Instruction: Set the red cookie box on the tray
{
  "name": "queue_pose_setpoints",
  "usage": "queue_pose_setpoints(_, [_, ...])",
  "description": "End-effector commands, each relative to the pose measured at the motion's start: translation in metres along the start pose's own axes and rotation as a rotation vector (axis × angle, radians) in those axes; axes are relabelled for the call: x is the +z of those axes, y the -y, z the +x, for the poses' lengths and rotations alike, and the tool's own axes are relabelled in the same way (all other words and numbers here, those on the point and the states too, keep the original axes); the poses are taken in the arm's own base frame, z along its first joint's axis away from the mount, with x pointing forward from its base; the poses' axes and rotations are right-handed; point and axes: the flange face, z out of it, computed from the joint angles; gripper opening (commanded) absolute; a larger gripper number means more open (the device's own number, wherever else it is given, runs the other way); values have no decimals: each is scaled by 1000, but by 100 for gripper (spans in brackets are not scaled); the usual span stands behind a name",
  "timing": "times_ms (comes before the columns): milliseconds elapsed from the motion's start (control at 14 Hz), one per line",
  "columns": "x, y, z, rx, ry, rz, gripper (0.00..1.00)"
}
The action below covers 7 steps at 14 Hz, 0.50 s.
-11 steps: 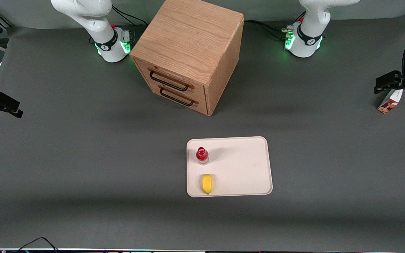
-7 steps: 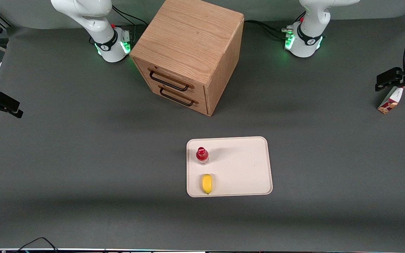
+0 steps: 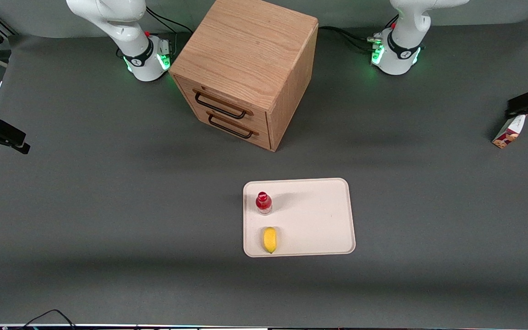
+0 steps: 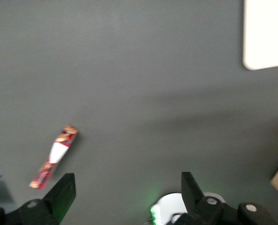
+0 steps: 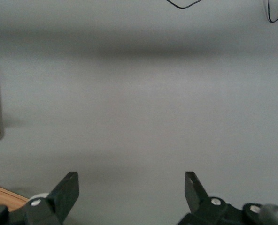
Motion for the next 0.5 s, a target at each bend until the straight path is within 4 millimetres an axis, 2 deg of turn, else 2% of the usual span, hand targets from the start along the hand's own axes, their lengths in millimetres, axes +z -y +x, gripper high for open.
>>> queue_pose_setpoints(0, [10,57,-25,123,35,12,100])
queue_pose_setpoints(71, [21,82,-34,161,49,-2,100])
queue_pose_setpoints(286, [94,171,-70,286,63,-55,100])
queue_pose_setpoints(429, [139,208,-87,353,35,-47,100])
